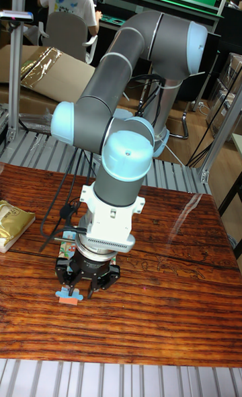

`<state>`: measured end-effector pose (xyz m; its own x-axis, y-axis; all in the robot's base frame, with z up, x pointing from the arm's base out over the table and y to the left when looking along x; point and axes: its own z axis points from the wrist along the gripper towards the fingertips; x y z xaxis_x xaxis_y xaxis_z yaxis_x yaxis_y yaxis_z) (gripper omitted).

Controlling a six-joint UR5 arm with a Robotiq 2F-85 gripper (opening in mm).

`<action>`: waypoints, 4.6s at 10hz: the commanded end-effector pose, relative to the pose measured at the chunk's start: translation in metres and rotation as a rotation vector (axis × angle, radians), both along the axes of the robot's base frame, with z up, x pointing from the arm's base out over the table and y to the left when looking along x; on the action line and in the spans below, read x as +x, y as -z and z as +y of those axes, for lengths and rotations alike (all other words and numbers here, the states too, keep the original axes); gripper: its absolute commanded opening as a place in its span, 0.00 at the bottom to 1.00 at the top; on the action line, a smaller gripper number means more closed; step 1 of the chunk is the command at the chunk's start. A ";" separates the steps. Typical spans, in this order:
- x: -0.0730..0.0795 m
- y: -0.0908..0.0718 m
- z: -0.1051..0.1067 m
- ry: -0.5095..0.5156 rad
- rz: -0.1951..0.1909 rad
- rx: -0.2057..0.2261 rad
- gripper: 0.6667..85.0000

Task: Assemble one piece of a puzzle

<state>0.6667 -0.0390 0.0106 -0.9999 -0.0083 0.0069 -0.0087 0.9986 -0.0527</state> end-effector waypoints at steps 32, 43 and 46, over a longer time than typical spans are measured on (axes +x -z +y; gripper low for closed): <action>0.007 0.010 -0.015 0.019 -0.044 0.121 0.78; 0.010 0.019 -0.014 0.028 -0.059 0.140 0.79; 0.011 0.019 -0.016 0.027 -0.066 0.136 0.78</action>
<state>0.6757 -0.0545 -0.0093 -0.9986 0.0151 -0.0516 0.0111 0.9970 0.0764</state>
